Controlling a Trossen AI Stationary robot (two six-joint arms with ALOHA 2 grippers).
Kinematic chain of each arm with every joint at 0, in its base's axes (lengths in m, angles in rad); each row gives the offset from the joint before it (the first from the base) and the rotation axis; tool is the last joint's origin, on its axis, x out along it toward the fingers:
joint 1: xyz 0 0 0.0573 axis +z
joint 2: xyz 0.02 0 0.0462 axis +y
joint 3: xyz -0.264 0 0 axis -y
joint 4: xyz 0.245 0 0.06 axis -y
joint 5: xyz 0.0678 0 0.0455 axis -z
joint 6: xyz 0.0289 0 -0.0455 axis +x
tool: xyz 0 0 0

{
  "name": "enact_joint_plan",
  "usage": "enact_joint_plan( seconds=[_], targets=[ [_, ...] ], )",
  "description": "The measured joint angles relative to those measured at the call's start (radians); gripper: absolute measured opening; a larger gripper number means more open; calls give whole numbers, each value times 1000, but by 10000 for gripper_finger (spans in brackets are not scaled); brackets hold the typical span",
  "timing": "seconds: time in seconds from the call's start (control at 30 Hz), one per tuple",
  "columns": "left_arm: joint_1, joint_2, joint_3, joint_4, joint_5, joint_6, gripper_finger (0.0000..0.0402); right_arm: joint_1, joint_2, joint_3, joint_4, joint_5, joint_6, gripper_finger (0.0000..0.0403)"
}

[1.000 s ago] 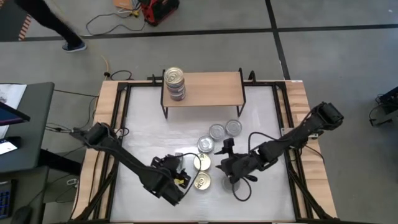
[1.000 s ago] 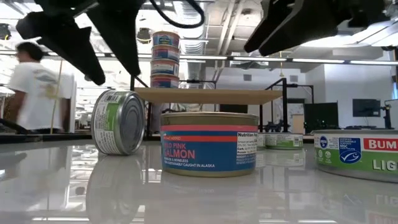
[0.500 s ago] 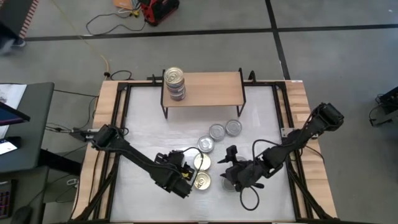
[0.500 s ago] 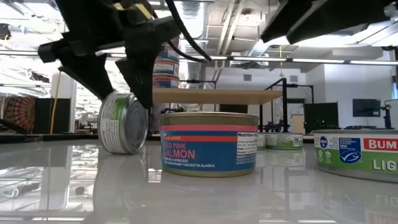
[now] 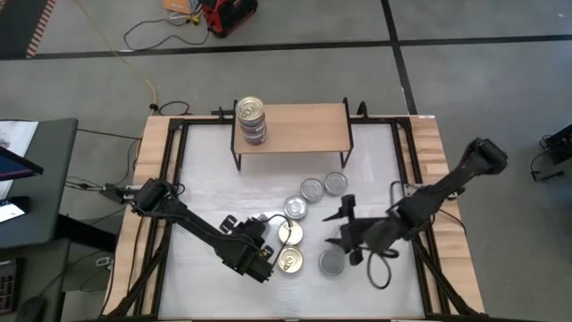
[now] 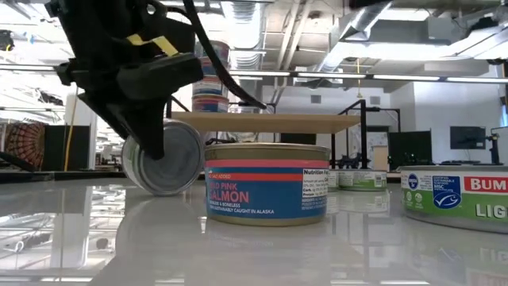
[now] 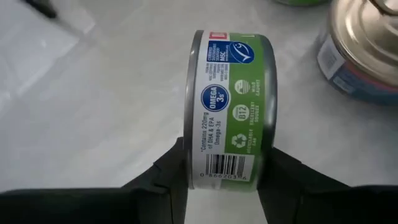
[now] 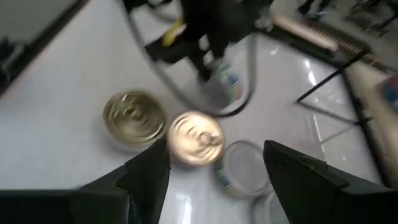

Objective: Stack canned seafood by type on shelf
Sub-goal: Put the green tuna can on the shelf

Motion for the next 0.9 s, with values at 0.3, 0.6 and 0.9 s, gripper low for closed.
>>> enact_joint_plan(
  seconds=[0.3, 0.6, 0.9],
  targets=[
    [-2, 2, -2, -9, -260, 440, 137, 0, -189, 0, -49, 131, -12, 291],
    [76, 2, 47, -7, -641, 938, 137, 0, -252, 0, -159, 224, 96, 291],
    [252, 1, 184, 127, -779, 1325, 138, 0, -268, 0, -197, 326, 109, 291]
  ],
)
